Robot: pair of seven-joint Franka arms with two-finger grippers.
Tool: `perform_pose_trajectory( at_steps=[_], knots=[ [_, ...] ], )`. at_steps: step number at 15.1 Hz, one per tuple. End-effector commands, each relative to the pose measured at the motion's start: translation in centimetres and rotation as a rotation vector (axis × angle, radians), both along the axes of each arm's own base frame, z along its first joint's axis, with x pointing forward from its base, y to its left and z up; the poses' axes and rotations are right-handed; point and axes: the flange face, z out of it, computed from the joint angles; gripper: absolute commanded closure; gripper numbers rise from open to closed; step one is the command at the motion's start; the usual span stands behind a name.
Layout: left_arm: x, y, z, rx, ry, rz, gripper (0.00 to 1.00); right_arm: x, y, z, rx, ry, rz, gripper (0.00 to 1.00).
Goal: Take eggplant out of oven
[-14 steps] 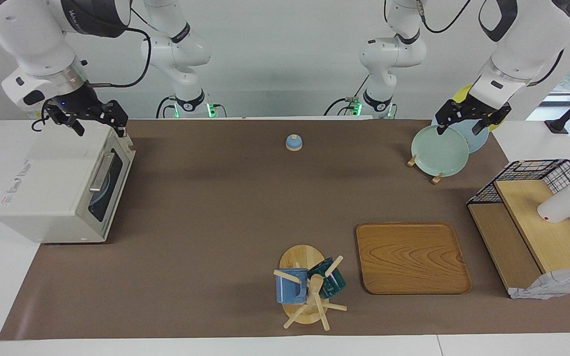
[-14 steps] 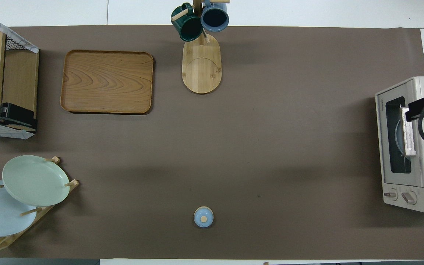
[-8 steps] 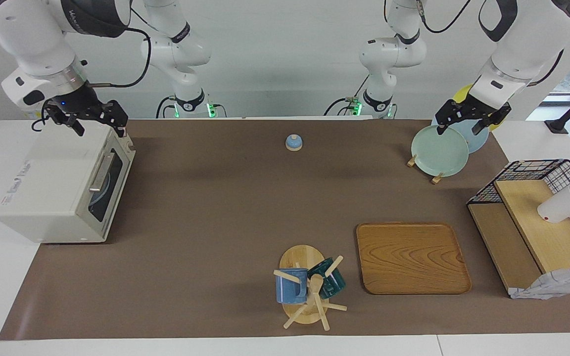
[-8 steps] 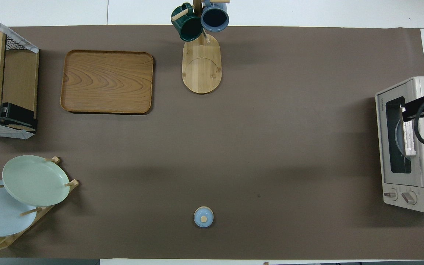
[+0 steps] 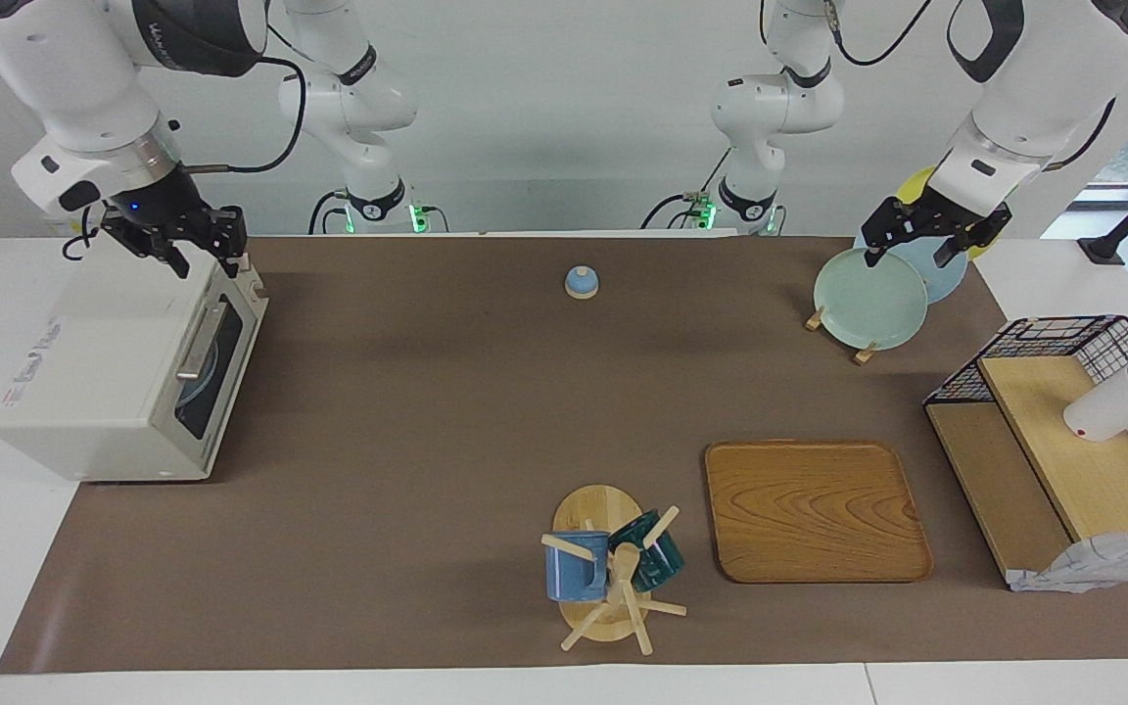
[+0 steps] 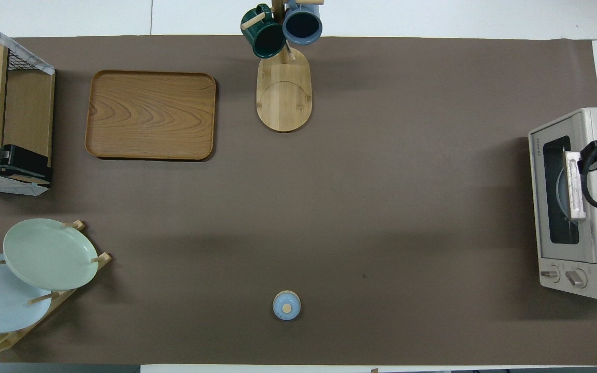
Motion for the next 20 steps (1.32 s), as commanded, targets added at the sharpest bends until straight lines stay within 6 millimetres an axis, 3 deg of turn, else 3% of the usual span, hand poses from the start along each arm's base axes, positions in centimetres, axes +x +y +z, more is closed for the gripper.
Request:
perform_pose_trajectory(
  at_steps=[1, 9, 10, 13, 15, 20],
  knots=[
    [-0.5, 0.2, 0.4, 0.022, 0.000, 0.007, 0.00, -1.2, -0.2, -1.2, -0.009, -0.011, 0.015, 1.00],
    [-0.5, 0.2, 0.4, 0.022, 0.000, 0.007, 0.00, -2.1, -0.5, -6.4, -0.012, -0.073, -0.027, 1.00],
    [-0.5, 0.2, 0.4, 0.022, 0.000, 0.007, 0.00, -1.8, -0.6, -7.8, -0.014, -0.072, -0.024, 1.00],
    [-0.5, 0.2, 0.4, 0.022, 0.000, 0.007, 0.00, -1.9, -2.7, -9.4, -0.017, -0.057, -0.051, 1.00],
    [-0.5, 0.2, 0.4, 0.022, 0.000, 0.007, 0.00, -2.1, -2.9, -10.4, -0.022, -0.045, -0.053, 1.00],
    [-0.5, 0.2, 0.4, 0.022, 0.000, 0.007, 0.00, -2.7, -6.6, -12.9, -0.036, -0.057, -0.001, 1.00]
  ],
)
